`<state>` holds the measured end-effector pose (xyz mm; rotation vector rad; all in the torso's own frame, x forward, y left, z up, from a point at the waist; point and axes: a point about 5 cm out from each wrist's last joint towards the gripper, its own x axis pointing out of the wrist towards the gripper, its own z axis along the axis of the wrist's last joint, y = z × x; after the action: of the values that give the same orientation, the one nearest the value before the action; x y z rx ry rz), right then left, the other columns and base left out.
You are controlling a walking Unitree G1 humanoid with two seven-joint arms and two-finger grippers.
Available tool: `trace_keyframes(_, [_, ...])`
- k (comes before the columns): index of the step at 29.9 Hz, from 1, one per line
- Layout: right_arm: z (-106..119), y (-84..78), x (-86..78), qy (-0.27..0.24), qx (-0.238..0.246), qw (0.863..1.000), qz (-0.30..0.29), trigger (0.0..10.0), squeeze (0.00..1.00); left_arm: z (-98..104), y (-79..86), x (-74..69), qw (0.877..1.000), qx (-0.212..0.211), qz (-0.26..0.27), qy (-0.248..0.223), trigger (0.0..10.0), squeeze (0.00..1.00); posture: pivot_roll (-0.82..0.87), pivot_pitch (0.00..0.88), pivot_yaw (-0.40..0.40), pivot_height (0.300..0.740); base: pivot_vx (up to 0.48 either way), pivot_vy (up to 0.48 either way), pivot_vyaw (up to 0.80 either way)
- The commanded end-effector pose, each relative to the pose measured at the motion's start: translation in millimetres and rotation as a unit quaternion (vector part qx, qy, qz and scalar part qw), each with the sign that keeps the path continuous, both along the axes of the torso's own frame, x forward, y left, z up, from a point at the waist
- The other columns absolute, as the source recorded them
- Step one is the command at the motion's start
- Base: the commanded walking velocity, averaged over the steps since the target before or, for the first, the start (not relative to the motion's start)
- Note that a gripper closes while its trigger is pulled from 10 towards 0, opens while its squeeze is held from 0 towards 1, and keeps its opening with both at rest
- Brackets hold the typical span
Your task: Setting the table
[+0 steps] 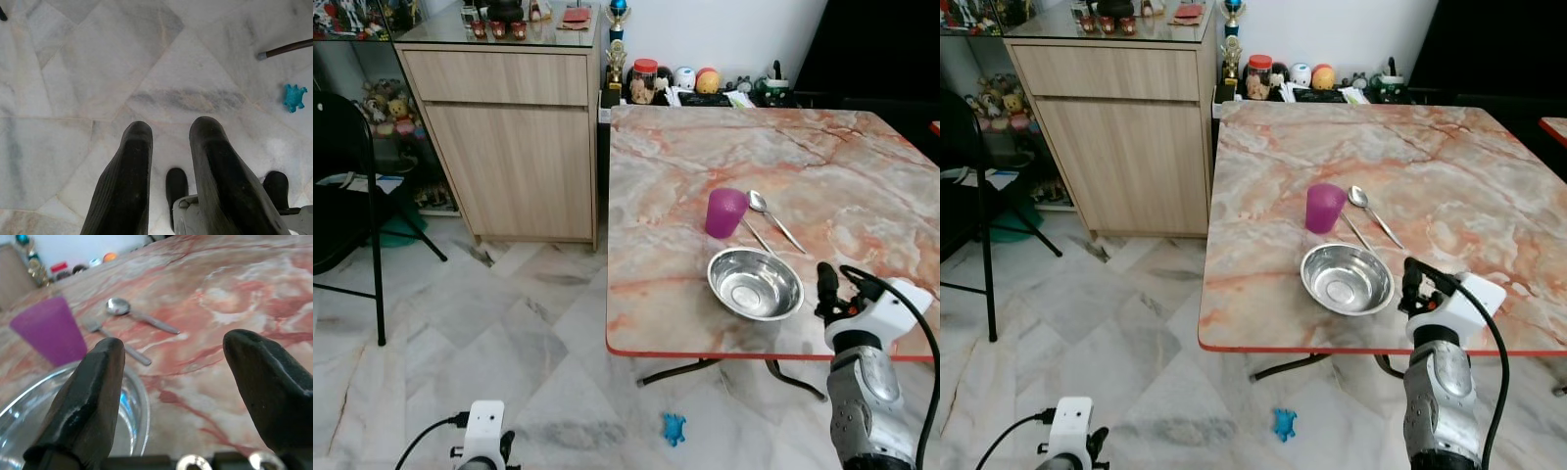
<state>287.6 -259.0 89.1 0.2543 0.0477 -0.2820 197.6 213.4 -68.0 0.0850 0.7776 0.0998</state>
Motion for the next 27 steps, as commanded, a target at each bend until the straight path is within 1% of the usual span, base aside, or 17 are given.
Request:
trace_keyframes(1, [5.6,0.4,5.6,-0.002,-0.003,1.000,0.014,10.0,0.00,-1.9,-0.3,-2.8,1.000,0.001,-0.002,0.008,10.0,0.00,0.08,0.000,-0.051,0.740,0.000,0.000,0.00])
trace_keyframes(2, [6.6,-0.2,7.0,-0.003,0.006,1.000,0.020,10.0,0.00,-1.9,0.3,-3.1,1.000,0.002,-0.001,0.008,10.0,0.00,0.08,0.000,-0.052,0.740,0.000,0.000,0.00])
trace_keyframes(4, [6.4,-1.9,7.5,0.003,0.008,1.000,0.018,10.0,0.00,-2.0,0.9,-3.5,1.000,0.002,0.000,0.008,10.0,0.00,0.08,0.000,-0.052,0.740,0.000,0.000,0.00])
trace_keyframes(6, [3.3,-2.3,7.4,0.021,0.019,0.999,0.024,10.0,0.00,-2.2,1.4,-4.2,1.000,0.003,0.000,0.009,10.0,0.00,0.08,0.000,-0.053,0.740,0.000,0.000,0.00])
trace_keyframes(9, [3.6,-2.0,7.4,0.016,0.027,0.999,0.025,10.0,0.00,-2.3,1.5,-4.3,1.000,0.004,0.000,0.009,10.0,0.00,0.08,0.000,-0.054,0.740,0.000,0.000,0.00])
trace_keyframes(11, [2.6,-2.5,6.3,0.014,0.043,0.999,0.019,10.0,0.00,-2.3,1.5,-4.4,1.000,0.004,0.000,0.009,10.0,0.00,0.08,0.000,-0.053,0.740,0.000,0.000,0.00])
trace_keyframes(13, [-3.8,-2.4,4.1,0.031,0.061,0.997,0.019,10.0,0.00,-2.4,1.5,-4.6,1.000,0.004,0.000,0.009,10.0,0.00,0.08,0.000,-0.053,0.740,0.000,0.000,0.00])
trace_keyframes(15, [-6.6,-2.1,3.1,0.037,0.070,0.997,0.022,10.0,0.00,-2.4,1.4,-4.5,1.000,0.004,0.000,0.009,10.0,0.00,0.08,0.000,-0.052,0.740,0.000,0.000,0.00])
trace_keyframes(20, [-10.0,1.5,3.8,0.042,0.099,0.994,0.035,10.0,0.00,-2.0,1.5,-3.9,1.000,0.004,0.000,0.007,10.0,0.00,0.08,0.000,-0.053,0.740,0.000,0.000,0.00])
trace_keyframes(22, [-19.3,5.1,3.7,0.080,0.088,0.992,0.045,10.0,0.00,-1.9,1.5,-3.7,1.000,0.005,-0.001,0.007,10.0,0.00,0.08,0.000,-0.052,0.740,0.000,0.000,0.00])
trace_keyframes(23, [-20.6,5.8,3.7,0.084,0.086,0.992,0.048,10.0,0.00,-1.9,1.5,-3.6,1.000,0.005,-0.001,0.007,10.0,0.00,0.08,0.000,-0.053,0.740,0.000,0.000,0.00])
trace_keyframes(24, [-21.0,6.2,3.8,0.084,0.085,0.992,0.050,10.0,0.00,-1.9,1.5,-3.6,1.000,0.005,-0.001,0.007,10.0,0.00,0.08,0.000,-0.054,0.740,0.000,0.000,0.00])
trace_keyframes(27, [-20.2,11.0,5.1,0.073,0.105,0.990,0.058,10.0,0.00,-1.8,1.7,-3.6,1.000,0.007,-0.001,0.008,10.0,0.00,0.08,0.000,-0.053,0.740,0.000,0.000,0.00])
